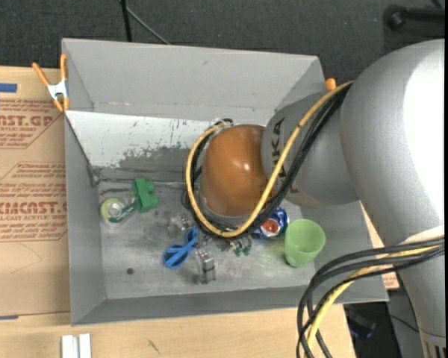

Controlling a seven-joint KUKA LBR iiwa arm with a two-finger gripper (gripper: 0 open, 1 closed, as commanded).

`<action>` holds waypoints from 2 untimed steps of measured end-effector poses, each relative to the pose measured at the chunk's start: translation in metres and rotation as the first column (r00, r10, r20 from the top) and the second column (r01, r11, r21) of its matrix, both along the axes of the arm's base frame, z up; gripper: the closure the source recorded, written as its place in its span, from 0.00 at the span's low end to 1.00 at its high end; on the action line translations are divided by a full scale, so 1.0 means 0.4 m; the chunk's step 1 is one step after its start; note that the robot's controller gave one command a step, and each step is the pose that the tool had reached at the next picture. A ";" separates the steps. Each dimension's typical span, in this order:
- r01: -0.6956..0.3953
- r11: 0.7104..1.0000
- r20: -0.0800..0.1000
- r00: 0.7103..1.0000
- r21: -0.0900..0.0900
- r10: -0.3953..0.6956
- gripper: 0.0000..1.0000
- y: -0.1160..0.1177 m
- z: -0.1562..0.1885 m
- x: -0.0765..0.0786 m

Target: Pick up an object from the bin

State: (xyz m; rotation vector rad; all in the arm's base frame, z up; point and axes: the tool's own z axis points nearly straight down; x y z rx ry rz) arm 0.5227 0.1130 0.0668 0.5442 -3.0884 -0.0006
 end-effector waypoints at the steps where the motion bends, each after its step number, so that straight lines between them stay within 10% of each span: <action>1: 0.009 1.000 0.010 1.000 0.003 -0.009 0.00 0.036 0.087 0.019; 2: -0.055 0.998 0.007 0.998 0.001 0.055 0.00 0.029 0.082 0.020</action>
Offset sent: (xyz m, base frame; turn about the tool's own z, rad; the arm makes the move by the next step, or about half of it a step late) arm 0.0067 0.0127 0.0332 0.0098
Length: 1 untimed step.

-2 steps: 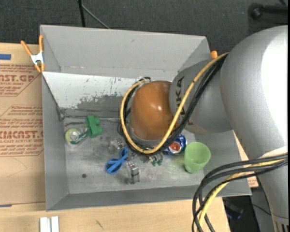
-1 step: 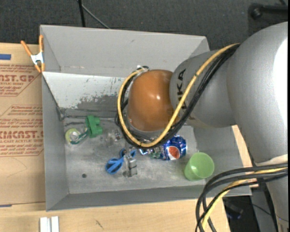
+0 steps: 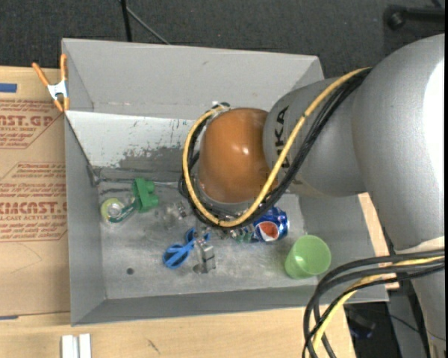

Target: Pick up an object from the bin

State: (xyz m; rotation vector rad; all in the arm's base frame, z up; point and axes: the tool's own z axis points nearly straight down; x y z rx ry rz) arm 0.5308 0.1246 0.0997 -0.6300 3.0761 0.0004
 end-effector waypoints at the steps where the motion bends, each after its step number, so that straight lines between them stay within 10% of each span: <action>1: -0.074 0.997 -0.003 0.997 0.000 0.074 0.00 0.011 -0.078 0.005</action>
Offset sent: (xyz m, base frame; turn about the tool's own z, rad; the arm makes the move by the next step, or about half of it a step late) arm 0.0024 0.0040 -0.0297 -0.0744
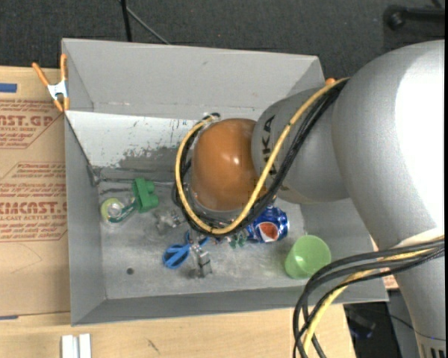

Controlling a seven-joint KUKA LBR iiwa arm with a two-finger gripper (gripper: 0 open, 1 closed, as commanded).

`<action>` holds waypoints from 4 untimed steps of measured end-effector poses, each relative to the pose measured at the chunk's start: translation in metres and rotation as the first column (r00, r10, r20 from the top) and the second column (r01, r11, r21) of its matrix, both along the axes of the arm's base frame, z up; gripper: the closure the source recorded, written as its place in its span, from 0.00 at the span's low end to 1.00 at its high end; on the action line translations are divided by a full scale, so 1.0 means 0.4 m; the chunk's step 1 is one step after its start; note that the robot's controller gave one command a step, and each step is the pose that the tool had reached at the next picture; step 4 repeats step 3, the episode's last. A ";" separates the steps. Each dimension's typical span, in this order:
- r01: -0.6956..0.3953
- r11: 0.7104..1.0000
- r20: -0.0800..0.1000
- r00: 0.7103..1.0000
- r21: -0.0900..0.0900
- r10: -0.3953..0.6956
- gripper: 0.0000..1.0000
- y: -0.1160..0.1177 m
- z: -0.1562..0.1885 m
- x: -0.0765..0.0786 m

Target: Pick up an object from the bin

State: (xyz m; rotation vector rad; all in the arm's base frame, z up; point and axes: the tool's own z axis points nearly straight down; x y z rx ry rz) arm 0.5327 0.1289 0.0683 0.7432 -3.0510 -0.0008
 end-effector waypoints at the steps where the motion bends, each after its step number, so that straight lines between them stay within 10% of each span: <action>1: 0.001 1.000 0.000 1.000 0.002 -0.001 0.00 0.002 -0.001 0.000; 2: 0.001 1.000 0.001 1.000 0.002 -0.001 1.00 0.002 0.001 0.001; 3: 0.001 1.000 0.011 1.000 0.002 -0.001 1.00 0.005 0.242 0.006; 4: 0.001 1.000 0.011 1.000 0.002 -0.001 1.00 0.005 0.242 0.006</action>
Offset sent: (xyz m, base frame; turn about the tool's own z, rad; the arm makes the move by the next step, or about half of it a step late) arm 0.0000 0.0000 0.0000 0.0000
